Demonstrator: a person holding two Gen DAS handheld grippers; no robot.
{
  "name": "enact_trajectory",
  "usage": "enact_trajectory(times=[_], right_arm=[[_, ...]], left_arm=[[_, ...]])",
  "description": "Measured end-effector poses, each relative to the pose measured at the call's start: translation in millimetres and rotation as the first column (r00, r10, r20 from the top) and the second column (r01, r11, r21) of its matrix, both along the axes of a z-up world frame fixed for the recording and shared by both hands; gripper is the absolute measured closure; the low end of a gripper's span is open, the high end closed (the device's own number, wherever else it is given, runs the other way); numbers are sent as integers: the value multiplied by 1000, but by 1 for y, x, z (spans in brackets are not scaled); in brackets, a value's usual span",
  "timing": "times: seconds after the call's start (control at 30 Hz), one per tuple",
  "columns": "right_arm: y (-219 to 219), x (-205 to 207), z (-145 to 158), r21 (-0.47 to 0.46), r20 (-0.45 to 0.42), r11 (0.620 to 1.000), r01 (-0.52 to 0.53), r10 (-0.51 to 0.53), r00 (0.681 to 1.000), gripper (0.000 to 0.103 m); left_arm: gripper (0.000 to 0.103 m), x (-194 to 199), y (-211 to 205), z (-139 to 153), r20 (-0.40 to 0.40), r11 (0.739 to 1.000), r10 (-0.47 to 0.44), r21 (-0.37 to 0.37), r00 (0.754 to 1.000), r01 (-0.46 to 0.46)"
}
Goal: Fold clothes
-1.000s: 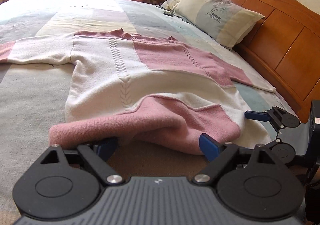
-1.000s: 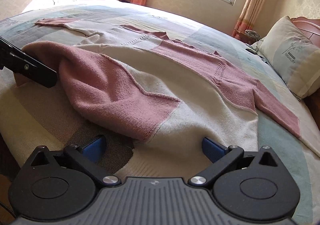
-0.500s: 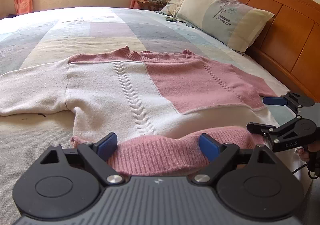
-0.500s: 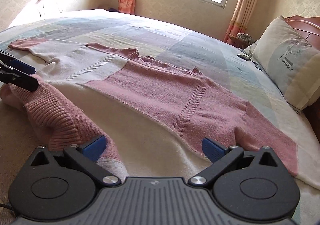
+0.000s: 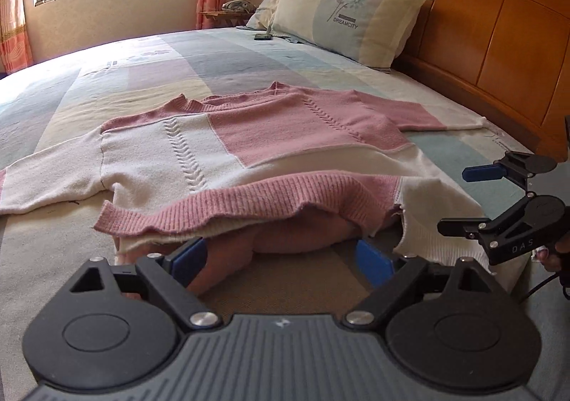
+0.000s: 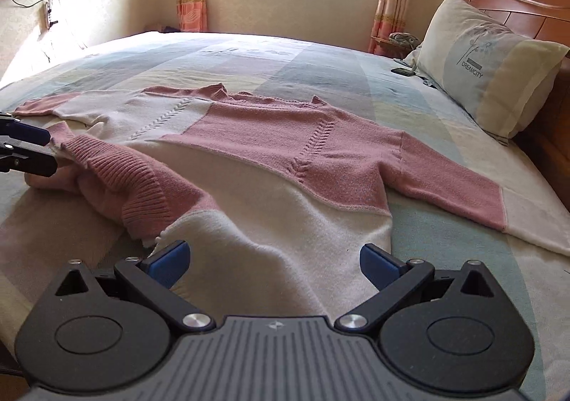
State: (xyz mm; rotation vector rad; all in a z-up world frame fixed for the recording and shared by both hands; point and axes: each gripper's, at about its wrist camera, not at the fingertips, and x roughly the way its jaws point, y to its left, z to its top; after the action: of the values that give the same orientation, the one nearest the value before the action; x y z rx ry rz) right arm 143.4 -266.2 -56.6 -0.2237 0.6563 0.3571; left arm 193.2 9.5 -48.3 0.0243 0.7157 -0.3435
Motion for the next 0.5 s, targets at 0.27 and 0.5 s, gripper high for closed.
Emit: enact_trajectory(times=[0.27,0.5], right_arm=[[38,-55,-20,-190,12,978,-89,93,996,0],[29,-72,-19,-252,27,966,-47,55,998,0]], left_arm=[[12,-26,-27,-34,-122,1000,-7,-26,993,3],[12,-43,-21,-40,-132,1000,4,-21,991,-7]])
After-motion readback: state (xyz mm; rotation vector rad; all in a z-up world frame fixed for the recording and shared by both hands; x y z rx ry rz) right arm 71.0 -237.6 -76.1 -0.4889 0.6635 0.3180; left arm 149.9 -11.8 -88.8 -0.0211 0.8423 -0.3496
